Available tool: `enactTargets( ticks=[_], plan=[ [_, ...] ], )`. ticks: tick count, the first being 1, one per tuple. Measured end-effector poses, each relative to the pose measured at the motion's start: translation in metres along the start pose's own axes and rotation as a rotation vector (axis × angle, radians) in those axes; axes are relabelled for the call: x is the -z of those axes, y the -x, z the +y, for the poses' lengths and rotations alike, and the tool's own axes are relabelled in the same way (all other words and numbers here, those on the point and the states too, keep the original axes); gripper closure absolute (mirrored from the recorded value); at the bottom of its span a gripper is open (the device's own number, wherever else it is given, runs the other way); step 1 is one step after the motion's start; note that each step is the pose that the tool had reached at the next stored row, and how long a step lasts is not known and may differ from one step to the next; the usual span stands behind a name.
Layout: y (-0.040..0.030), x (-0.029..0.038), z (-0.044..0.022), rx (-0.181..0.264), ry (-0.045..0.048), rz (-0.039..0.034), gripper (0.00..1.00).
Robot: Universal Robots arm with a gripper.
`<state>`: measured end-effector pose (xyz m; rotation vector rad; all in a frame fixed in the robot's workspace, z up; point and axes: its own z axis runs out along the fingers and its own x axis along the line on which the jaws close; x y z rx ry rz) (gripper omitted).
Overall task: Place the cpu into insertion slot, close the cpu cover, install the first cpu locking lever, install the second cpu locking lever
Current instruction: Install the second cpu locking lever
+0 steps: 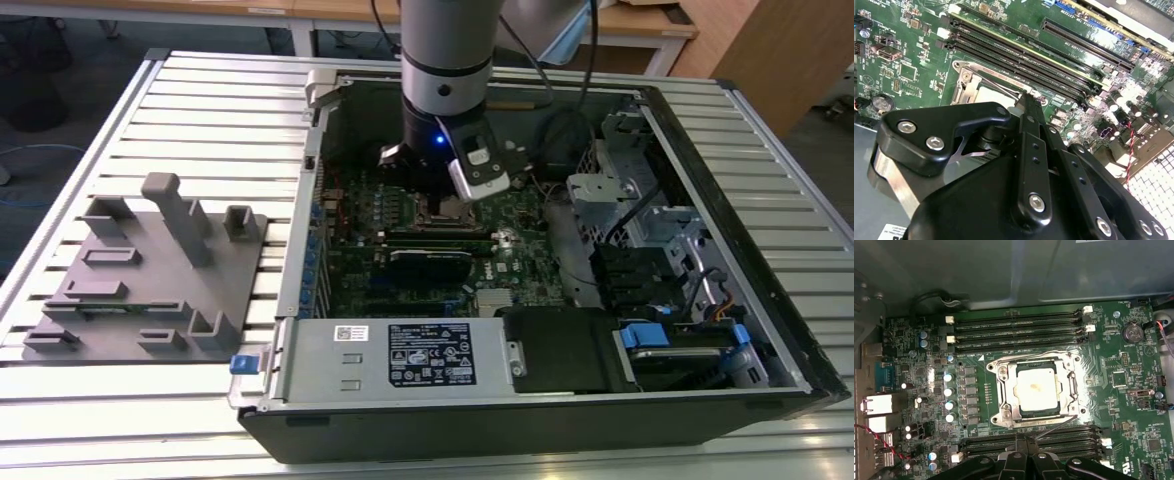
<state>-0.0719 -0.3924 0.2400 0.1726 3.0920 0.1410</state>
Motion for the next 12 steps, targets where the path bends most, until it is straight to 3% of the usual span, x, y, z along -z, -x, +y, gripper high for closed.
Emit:
enactTargets(
  ticks=[12],
  plan=[
    [-0.0034, -0.0034, -0.0007, 0.0, -0.0022, -0.0002, 0.89]
  ],
)
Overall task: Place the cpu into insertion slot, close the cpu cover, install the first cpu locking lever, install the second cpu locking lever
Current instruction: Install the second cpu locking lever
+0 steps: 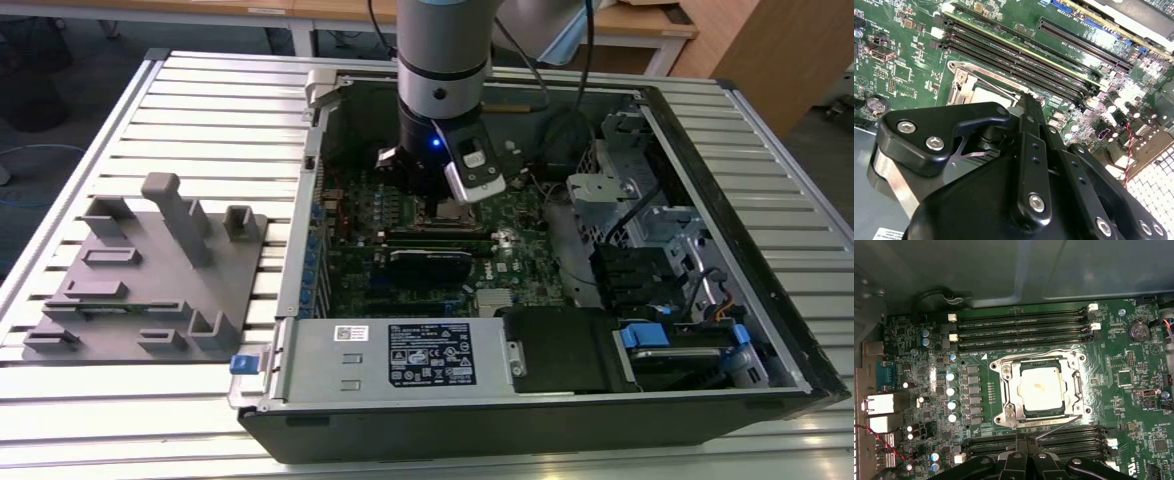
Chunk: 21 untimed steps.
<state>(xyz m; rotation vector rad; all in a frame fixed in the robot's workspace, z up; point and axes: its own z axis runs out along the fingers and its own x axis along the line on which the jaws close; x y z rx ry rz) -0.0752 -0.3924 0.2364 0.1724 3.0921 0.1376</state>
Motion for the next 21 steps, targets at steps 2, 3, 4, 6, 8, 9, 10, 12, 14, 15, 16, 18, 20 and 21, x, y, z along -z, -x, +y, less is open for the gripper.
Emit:
enactTargets(
  ticks=[2, 3, 4, 6, 8, 9, 10, 12, 14, 15, 16, 18, 20, 21],
  plan=[
    [0.0, -0.0001, 0.0, 0.0, 0.0, -0.0001, 0.89],
    [0.0, -0.0001, 0.0, 0.0, 0.0, -0.0001, 0.89],
    [-0.0001, -0.0004, 0.0, 0.0, 0.0002, -0.0002, 0.89],
    [-0.0006, -0.0013, -0.0001, 0.0, 0.0003, -0.0002, 0.89],
    [-0.0012, -0.0024, -0.0003, 0.0, 0.0001, -0.0001, 0.89],
    [-0.0015, -0.0029, -0.0004, 0.0, 0.0001, -0.0001, 0.89],
    [-0.0018, -0.0034, -0.0005, 0.0, 0.0001, -0.0001, 0.89],
    [-0.0027, -0.0041, -0.0007, 0.0, 0.0, -0.0001, 0.89],
    [-0.0037, -0.0049, -0.0009, 0.0, 0.0, -0.0001, 0.89],
    [-0.0043, -0.0052, -0.001, 0.0, 0.0001, -0.0001, 0.89],
    [-0.0049, -0.0056, -0.0011, 0.0, 0.0001, -0.0001, 0.89],
    [-0.006, -0.0069, -0.0013, 0.0, 0.0002, -0.0001, 0.89],
    [-0.0067, -0.0084, -0.0015, 0.0, 0.0001, -0.0001, 0.89],
    [-0.0069, -0.0091, -0.0016, 0.0, 0.0001, -0.0001, 0.89]
  ],
)
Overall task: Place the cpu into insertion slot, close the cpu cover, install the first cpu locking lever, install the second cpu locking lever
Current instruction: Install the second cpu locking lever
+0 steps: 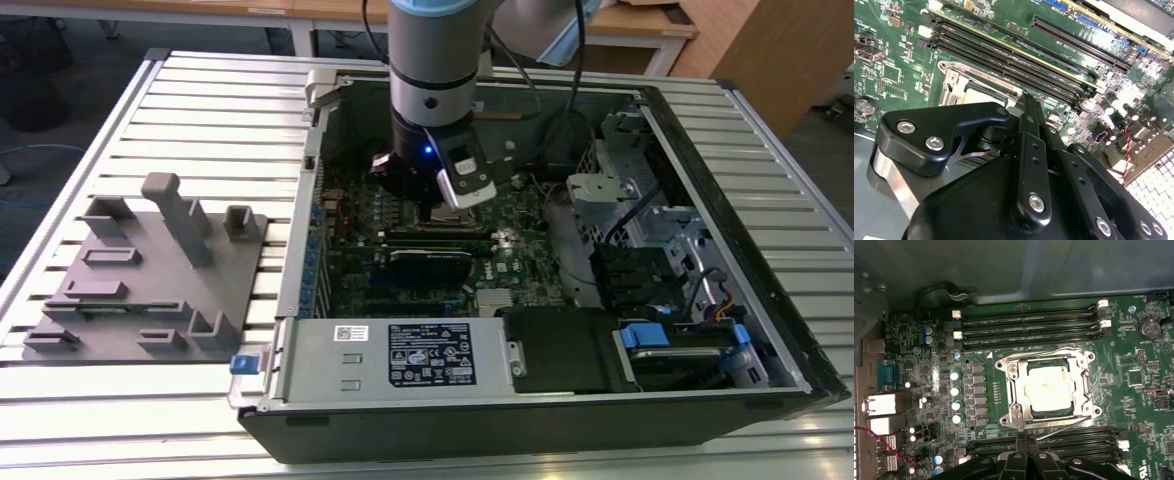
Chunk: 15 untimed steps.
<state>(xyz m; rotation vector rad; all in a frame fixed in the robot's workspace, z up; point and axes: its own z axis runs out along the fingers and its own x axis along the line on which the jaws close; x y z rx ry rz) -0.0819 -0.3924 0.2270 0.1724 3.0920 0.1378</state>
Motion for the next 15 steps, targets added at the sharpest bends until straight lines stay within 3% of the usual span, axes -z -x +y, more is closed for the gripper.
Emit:
enactTargets(
  ticks=[15],
  plan=[
    [-0.0014, -0.0029, -0.0004, 0.0, -0.0001, 0.0001, 0.89]
  ],
)
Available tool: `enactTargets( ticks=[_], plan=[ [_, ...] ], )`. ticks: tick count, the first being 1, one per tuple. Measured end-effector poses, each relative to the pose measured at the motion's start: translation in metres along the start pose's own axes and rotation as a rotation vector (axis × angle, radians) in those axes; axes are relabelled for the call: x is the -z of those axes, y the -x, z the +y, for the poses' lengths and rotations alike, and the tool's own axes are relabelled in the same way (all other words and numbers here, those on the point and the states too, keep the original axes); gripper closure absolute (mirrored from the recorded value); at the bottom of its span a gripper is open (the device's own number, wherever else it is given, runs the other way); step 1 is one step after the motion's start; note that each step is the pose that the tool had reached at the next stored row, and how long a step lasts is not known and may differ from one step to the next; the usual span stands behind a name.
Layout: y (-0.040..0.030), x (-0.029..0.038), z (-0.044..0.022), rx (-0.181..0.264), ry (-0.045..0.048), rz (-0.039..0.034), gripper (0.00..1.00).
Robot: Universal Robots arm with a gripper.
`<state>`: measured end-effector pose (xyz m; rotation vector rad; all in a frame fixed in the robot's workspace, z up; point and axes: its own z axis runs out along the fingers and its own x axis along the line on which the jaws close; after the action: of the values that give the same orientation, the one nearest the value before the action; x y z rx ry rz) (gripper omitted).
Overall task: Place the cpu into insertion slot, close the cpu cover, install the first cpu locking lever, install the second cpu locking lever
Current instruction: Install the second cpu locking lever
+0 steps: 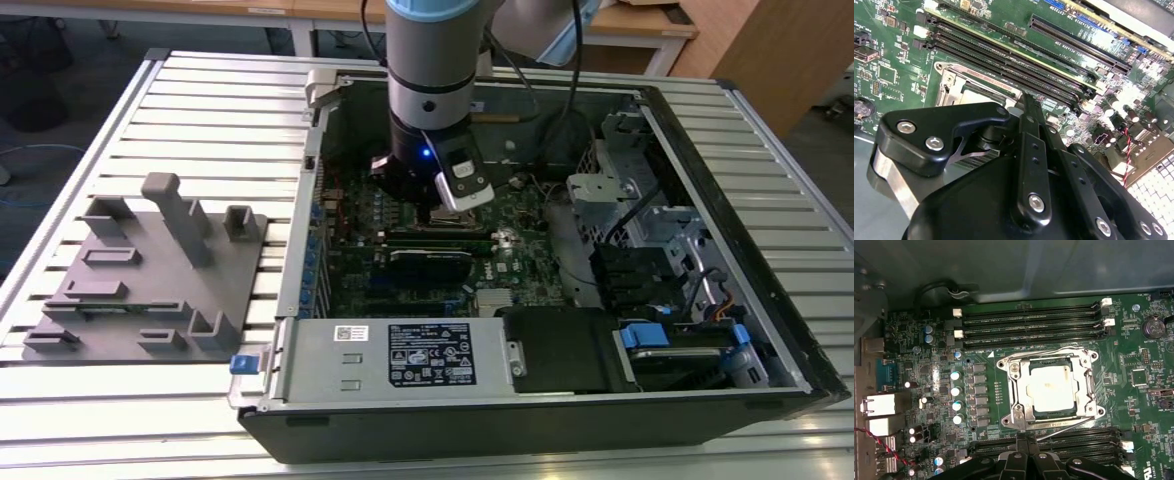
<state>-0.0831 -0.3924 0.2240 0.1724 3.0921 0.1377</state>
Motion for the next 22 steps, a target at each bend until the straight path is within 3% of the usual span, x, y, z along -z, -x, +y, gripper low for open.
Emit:
enactTargets(
  ticks=[22],
  plan=[
    [-0.0004, -0.0038, -0.0004, 0.0, -0.0002, 0.0, 0.89]
  ],
)
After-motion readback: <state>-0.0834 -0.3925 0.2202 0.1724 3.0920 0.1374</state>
